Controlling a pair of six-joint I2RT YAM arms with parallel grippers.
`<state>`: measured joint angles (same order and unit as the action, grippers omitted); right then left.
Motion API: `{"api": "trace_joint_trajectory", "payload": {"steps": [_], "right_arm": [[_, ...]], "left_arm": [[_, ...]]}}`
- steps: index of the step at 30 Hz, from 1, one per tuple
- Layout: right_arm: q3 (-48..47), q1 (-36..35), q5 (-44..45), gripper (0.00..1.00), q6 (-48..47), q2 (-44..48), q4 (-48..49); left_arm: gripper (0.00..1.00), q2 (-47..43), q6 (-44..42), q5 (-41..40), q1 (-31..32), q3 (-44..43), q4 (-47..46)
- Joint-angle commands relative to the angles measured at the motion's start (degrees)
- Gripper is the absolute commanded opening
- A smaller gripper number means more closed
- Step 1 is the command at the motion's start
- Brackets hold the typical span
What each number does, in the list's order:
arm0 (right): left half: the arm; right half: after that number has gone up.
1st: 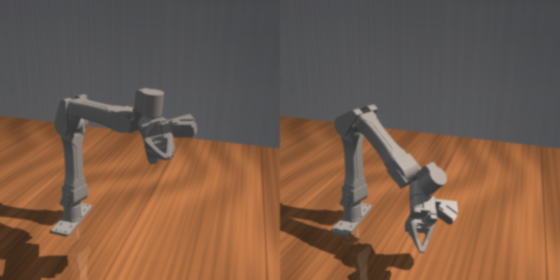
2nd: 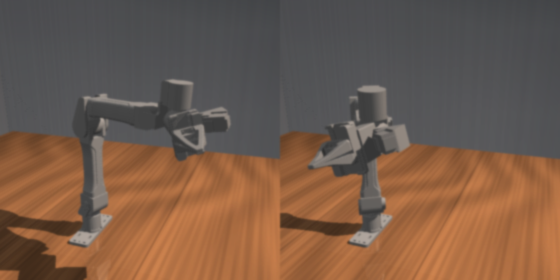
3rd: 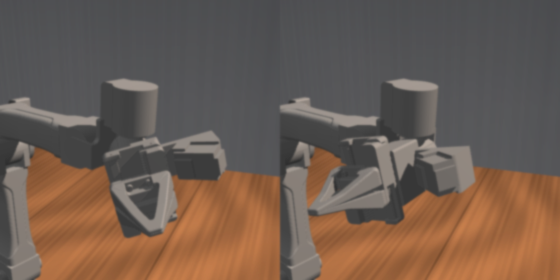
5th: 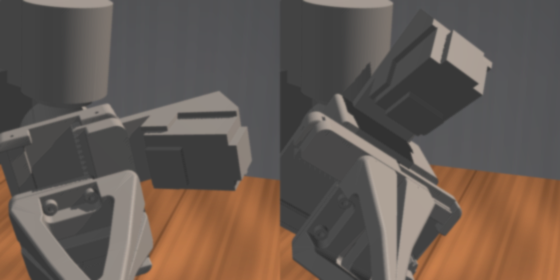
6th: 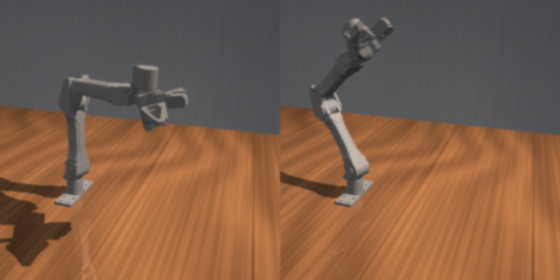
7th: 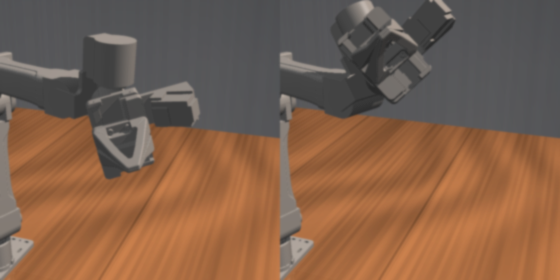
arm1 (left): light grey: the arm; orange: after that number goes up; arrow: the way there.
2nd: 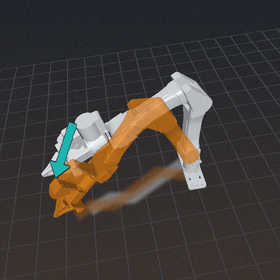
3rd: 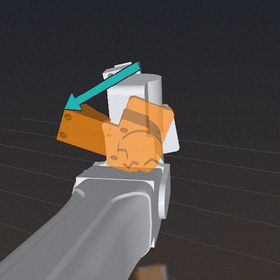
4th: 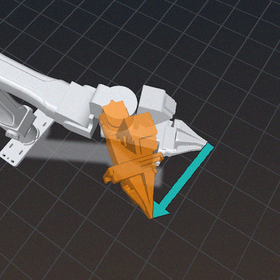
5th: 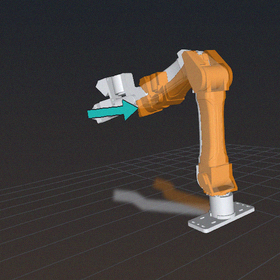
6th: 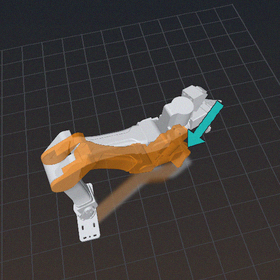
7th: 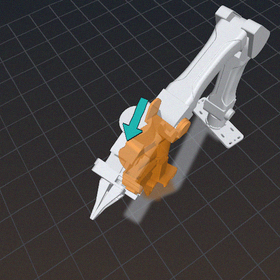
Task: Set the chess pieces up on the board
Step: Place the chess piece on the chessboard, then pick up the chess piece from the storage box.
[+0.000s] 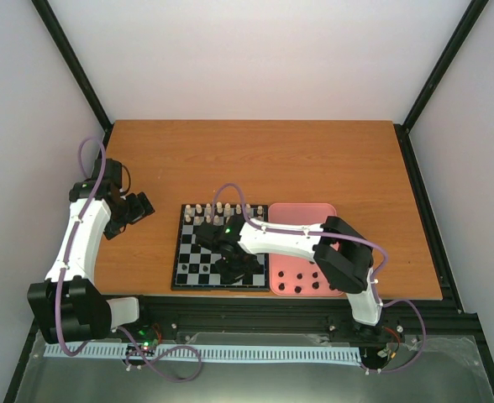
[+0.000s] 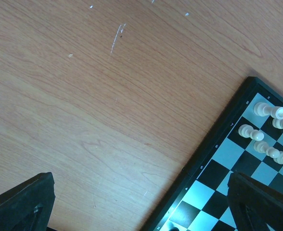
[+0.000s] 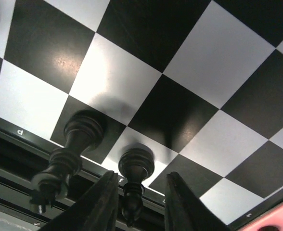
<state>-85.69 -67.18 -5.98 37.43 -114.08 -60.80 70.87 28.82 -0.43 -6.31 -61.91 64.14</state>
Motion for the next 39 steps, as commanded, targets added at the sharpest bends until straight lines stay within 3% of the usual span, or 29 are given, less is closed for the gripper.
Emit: {"api": "trace_joint_trajectory", "payload": {"steps": [1,10,17,26,39], "right_arm": [[-1.35,0.21,3.00,0.31,1.04,3.93,-2.44],[1.83,4.47,6.19,0.44,2.71,16.78,-7.08],[17.51,17.99,5.80,0.44,0.13,25.98,-4.25],[28.26,27.86,7.22,0.44,-4.20,26.71,-0.17],[31.95,33.51,7.05,0.44,-7.62,23.06,3.82]], "left_arm": [[1.00,-0.78,-0.78,-0.18,0.31,-0.58,0.28],[1.00,-1.09,-0.73,-0.44,0.29,-0.89,0.46],[1.00,-0.48,-0.61,-0.12,0.31,-1.17,0.44],[1.00,0.52,-0.86,-0.37,0.26,-1.40,0.40],[1.00,3.44,-0.87,-0.37,0.30,-2.34,-0.33]]}}
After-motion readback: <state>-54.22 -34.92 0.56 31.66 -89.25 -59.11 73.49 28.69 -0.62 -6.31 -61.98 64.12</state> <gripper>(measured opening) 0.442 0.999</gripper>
